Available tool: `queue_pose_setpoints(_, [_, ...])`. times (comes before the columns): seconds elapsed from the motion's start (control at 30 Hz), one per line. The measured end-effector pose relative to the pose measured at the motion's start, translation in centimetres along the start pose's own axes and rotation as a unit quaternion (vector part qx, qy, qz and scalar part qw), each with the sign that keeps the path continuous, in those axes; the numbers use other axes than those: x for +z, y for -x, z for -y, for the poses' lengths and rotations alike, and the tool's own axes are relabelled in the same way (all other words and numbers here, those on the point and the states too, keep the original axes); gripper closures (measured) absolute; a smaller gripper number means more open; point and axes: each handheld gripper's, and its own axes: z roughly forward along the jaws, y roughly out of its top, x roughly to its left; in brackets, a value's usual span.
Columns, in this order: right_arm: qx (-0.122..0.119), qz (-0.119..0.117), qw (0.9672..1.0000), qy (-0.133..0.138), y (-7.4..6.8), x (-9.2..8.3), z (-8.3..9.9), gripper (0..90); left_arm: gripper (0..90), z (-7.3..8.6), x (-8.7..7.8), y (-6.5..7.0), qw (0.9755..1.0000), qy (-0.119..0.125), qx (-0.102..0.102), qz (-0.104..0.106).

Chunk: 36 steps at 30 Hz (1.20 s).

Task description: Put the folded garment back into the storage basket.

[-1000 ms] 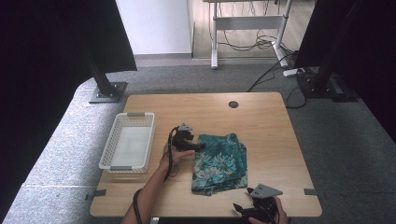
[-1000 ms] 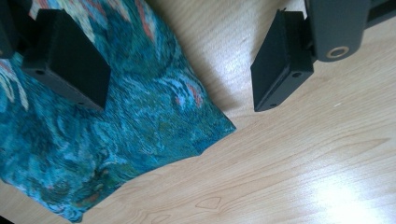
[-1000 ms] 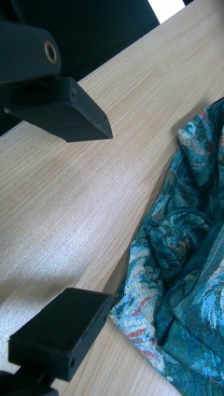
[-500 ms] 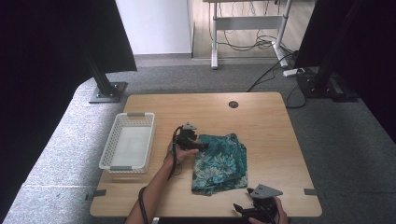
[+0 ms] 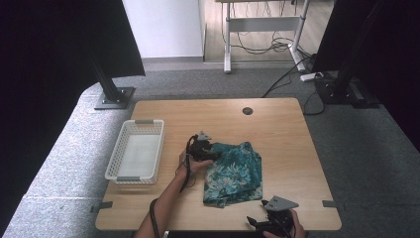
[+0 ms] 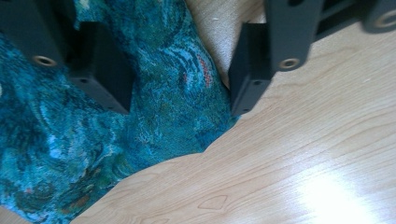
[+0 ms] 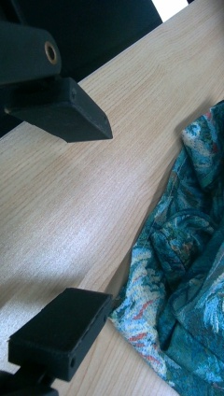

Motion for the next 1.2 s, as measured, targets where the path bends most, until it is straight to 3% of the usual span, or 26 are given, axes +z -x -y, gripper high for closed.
queue_pose_setpoints(0.2, [0.001,0.002,1.0000,0.000,0.1,-0.1,0.0,17.6,62.8,0.2,-0.2,-0.4,0.9996,0.007,-0.022,0.016])
queue_pose_setpoints(0.27, [0.001,0.003,1.0000,0.000,0.2,-0.2,0.0,17.6,67.3,0.2,-0.2,-0.5,0.9991,0.004,-0.029,0.030])
queue_pose_setpoints(0.53, [0.005,0.005,1.0000,0.004,0.3,-0.3,0.0,17.8,80.6,0.4,-0.2,-0.4,0.9982,0.004,-0.040,0.044])
queue_pose_setpoints(0.7, [0.011,0.007,0.9999,0.007,0.7,-0.4,0.1,18.1,82.3,0.3,-0.6,-0.2,0.9986,0.002,-0.034,0.040])
queue_pose_setpoints(1.2, [0.033,0.020,0.9990,0.024,1.5,-1.2,-0.1,18.0,82.2,-1.3,-2.9,1.4,0.9984,0.035,-0.018,0.040])
